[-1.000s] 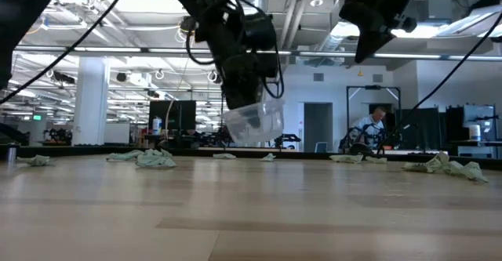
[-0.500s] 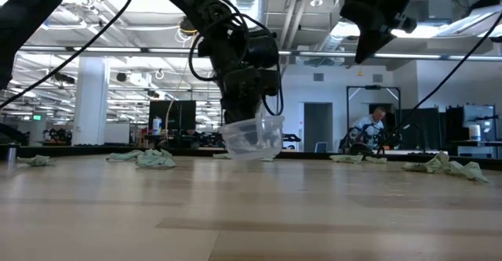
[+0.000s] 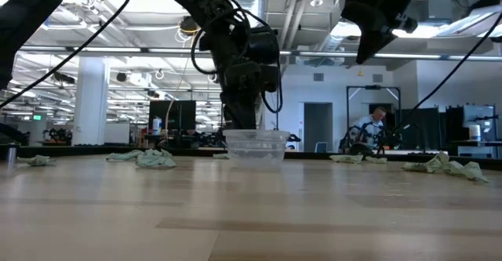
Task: Pick and place Stevia / Truvia into bins
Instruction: Put the green stevia packet into the transparent container
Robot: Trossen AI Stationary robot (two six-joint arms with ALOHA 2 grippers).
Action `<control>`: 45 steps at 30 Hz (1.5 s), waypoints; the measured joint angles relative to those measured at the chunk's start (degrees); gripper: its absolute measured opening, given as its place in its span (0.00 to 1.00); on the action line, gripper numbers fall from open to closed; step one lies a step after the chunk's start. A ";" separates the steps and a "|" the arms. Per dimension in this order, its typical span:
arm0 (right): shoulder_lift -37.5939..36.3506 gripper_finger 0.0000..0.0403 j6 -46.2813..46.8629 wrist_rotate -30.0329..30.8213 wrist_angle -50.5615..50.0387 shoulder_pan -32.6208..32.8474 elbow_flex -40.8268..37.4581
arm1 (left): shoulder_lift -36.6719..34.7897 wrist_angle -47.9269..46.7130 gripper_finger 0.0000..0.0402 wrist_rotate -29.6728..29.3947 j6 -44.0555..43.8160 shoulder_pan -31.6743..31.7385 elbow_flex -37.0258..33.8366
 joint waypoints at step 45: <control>1.36 0.00 4.13 -30.50 -4.75 -6.33 -8.73 | -71.82 31.05 0.30 -4.02 -9.17 -5.94 -59.39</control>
